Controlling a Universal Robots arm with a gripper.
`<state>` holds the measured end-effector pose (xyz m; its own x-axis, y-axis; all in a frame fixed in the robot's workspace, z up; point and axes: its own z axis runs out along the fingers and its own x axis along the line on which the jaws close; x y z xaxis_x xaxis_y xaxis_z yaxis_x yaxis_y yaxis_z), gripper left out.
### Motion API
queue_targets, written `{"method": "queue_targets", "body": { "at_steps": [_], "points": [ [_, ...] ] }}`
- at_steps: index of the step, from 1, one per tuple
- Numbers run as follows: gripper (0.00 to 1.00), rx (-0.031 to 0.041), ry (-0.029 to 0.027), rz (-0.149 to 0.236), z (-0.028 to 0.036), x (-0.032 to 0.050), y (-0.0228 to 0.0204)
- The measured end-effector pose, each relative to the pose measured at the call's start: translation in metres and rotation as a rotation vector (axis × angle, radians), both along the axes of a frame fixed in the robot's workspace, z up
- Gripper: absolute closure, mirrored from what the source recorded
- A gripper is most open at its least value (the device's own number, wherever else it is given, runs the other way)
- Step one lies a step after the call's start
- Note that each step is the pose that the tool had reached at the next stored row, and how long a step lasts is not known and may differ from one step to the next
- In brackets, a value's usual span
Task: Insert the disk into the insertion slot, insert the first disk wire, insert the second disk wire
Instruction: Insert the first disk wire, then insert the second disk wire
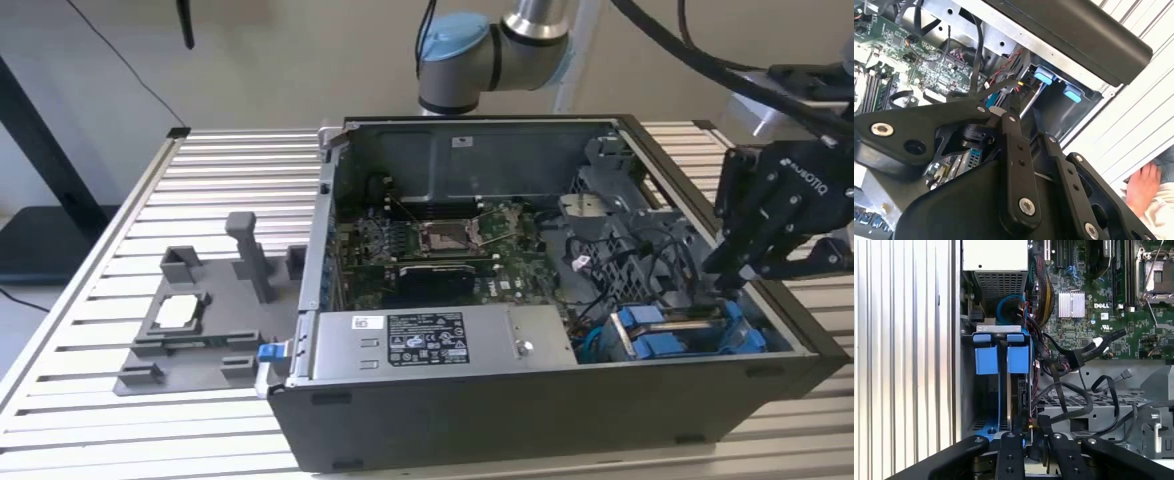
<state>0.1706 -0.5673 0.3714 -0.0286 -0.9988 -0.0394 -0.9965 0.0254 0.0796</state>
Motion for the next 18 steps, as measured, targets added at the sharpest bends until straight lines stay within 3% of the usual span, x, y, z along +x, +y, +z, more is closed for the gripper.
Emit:
{"method": "queue_targets", "body": {
  "at_steps": [5,12,18],
  "points": [
    [0.73,-0.0001,-0.001,0.0,0.0127,0.0001,0.0001],
    [0.73,-0.0002,-0.0015,0.0,0.0134,-0.0009,0.0003],
    [0.73,0.0001,-0.0082,0.0,0.013,-0.0126,0.0009]
  ]
}}
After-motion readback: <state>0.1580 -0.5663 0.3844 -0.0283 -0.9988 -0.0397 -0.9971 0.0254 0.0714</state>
